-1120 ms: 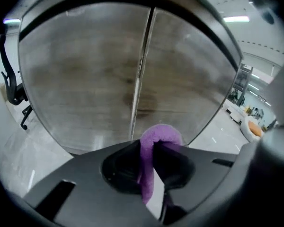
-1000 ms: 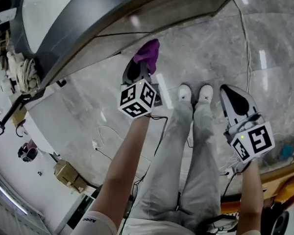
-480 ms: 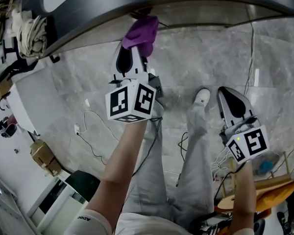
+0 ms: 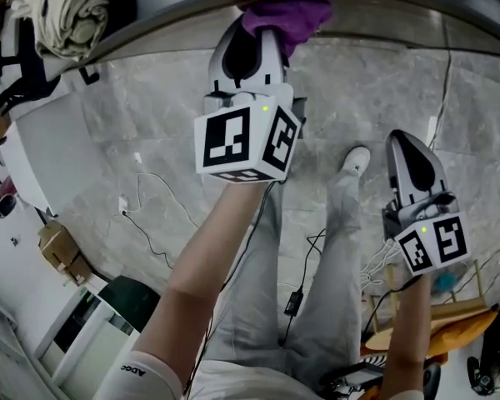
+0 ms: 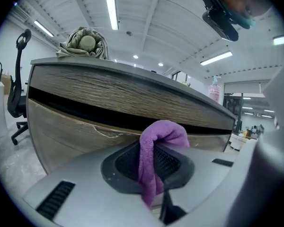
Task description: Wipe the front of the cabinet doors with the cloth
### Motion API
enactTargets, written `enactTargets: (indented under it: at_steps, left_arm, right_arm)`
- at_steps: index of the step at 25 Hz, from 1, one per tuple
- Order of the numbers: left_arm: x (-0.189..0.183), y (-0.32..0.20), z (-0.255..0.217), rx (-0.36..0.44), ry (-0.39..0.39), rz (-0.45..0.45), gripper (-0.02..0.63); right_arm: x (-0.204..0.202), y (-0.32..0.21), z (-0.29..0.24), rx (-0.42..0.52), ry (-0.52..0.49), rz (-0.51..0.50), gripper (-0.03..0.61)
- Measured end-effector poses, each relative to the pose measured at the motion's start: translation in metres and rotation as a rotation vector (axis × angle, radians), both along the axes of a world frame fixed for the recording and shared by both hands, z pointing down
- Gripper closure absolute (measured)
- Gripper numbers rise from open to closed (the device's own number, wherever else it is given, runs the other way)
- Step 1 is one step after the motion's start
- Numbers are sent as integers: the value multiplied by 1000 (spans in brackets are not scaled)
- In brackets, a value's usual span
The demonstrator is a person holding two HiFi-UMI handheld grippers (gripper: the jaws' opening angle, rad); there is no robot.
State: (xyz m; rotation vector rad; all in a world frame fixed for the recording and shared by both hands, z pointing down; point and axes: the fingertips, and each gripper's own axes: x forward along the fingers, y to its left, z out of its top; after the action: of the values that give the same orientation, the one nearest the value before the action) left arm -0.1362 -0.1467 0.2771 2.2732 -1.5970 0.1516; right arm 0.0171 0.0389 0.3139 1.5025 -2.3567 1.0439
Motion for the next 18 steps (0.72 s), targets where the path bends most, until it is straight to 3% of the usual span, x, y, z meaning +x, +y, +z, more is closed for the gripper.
enactTargets:
  at_steps: [6,18]
  left_arm:
    - [-34,-5,3,-4,3,18,562]
    - [-158,-22,-1,-24,-19,-62,563]
  right_arm:
    - [-30,-6,7,-25,17,-4,552]
    - [-123,-40,-4,-20,30,-70,552]
